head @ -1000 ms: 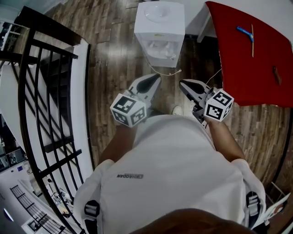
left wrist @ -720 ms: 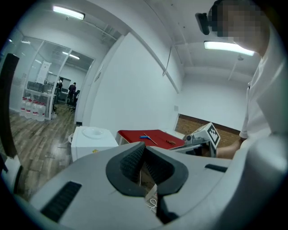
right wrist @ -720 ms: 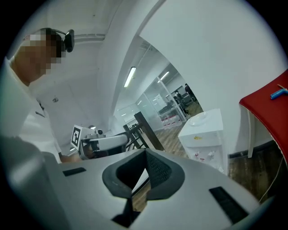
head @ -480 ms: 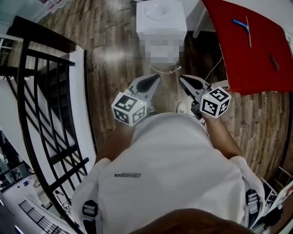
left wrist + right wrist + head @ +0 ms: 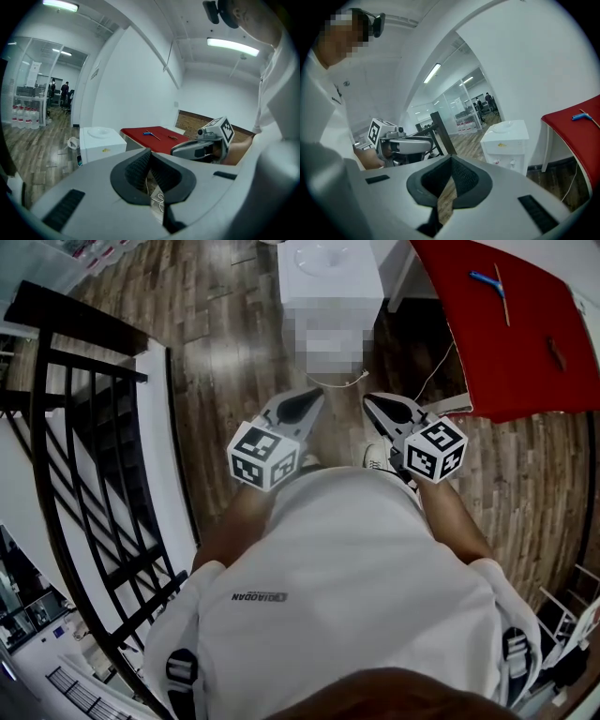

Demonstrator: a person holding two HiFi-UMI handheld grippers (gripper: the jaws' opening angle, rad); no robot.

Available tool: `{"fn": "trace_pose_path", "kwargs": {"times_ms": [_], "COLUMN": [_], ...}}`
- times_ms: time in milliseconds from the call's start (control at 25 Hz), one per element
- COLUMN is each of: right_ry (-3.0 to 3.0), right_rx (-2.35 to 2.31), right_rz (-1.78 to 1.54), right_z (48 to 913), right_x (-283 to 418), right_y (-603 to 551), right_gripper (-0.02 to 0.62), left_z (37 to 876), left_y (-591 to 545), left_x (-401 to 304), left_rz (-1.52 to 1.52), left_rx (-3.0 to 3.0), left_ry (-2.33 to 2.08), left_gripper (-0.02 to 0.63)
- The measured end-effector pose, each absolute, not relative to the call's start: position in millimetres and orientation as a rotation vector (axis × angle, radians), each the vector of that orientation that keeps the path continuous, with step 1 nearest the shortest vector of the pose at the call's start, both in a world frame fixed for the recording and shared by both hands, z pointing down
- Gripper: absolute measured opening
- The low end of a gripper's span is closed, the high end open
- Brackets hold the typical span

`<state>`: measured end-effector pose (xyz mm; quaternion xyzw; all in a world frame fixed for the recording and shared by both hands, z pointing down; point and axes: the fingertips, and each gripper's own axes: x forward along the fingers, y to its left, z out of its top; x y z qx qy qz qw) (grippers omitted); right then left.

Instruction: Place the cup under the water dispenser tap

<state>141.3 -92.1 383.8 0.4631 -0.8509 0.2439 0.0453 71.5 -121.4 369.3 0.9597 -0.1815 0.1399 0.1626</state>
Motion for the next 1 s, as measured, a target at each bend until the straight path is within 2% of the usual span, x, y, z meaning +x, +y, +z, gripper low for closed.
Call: {"fn": "trace_pose_path", "kwargs": {"times_ms": [280,560,1000], "right_ry": [-2.565,-2.485,-2.481], "right_rx": [1.447,1.4,1.363], "right_rz": [0.729,0.578,0.583], "right_z": [384.9,385.8,385.2], "right_x": [141.0,135.8,131.4], "right_y": [-90.2,-87.4,-92.5], "right_gripper": [0.02,0.02,0.02], "left_z": [368.8,370.3,377.4], "left_y": [-122.8,-122.0,-127.3], "left_x": [69.3,71.9,66.0], "left_rz": [0.394,0.357,0.341], "left_rx": [2.756,2.752,2.726], "left_ry": [-0.501,-0.494,-0.515], "left_gripper": [-0.003,-0.003,-0.003]}}
